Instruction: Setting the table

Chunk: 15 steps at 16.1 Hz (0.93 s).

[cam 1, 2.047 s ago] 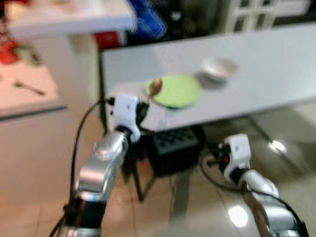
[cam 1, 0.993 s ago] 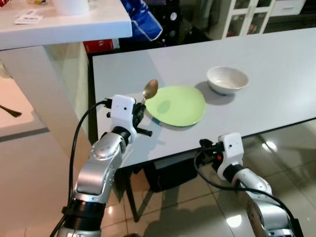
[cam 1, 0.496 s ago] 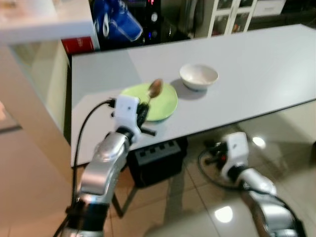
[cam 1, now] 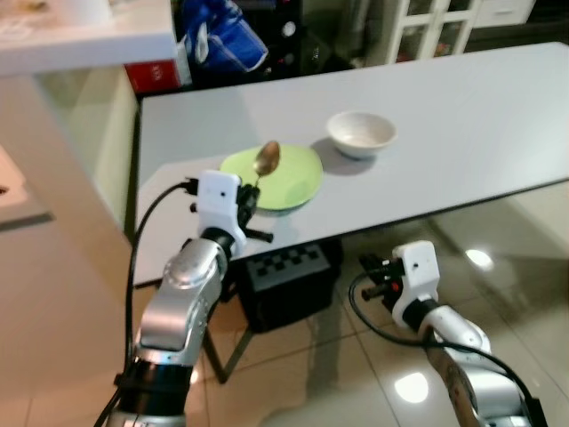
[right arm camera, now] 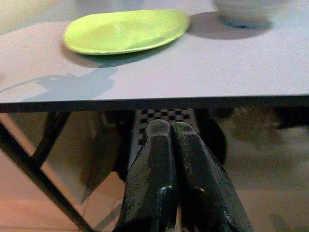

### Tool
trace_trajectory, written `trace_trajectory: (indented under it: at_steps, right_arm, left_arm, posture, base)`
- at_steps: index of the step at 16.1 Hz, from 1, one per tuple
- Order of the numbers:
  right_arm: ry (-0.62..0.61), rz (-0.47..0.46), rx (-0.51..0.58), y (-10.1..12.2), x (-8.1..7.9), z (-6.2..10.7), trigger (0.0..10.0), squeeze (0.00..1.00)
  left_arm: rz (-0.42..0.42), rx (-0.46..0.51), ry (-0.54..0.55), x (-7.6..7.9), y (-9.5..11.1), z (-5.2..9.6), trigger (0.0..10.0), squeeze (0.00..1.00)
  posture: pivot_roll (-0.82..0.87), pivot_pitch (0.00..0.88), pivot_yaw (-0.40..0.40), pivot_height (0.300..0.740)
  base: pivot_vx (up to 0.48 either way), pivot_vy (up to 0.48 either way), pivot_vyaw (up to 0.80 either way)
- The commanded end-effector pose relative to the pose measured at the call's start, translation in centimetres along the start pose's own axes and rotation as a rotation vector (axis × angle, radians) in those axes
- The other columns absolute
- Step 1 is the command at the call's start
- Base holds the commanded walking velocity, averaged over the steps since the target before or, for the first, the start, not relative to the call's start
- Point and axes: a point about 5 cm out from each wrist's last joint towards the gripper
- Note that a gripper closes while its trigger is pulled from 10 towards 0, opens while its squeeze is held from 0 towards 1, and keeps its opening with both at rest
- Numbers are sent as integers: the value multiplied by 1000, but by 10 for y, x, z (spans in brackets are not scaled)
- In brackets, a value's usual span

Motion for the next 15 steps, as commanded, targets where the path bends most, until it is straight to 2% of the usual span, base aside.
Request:
trace_trajectory:
  at_steps: [1, 12, 15]
  right_arm:
    - [-1, 10, 3, 2, 2, 0, 10000, 0]
    - [8, 16, 1, 3, 1, 0, 10000, 0]
    - [5, 16, 1, 2, 0, 2, 10000, 0]
  left_arm:
    - [-8, 4, 4, 1, 3, -3, 0, 0]
    - [6, -8, 17, 4, 2, -5, 0, 0]
    - [9, -14, 20, 3, 2, -5, 0, 0]
  posture:
    - [-40, 0, 32, 740]
    - [-44, 0, 35, 740]
    - [-46, 0, 39, 740]
  base:
    - [461, 0, 0]
    - [457, 0, 0]
    - [0, 0, 0]
Point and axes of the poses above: a point about 5 cm out from each wrist's last joint towards the gripper, its own z axis pointing back from the gripper into the wrist, its own y axis along the axis of the wrist's last joint, x = y × z, and after that the axes turned 7 degrees about -z, right-handed
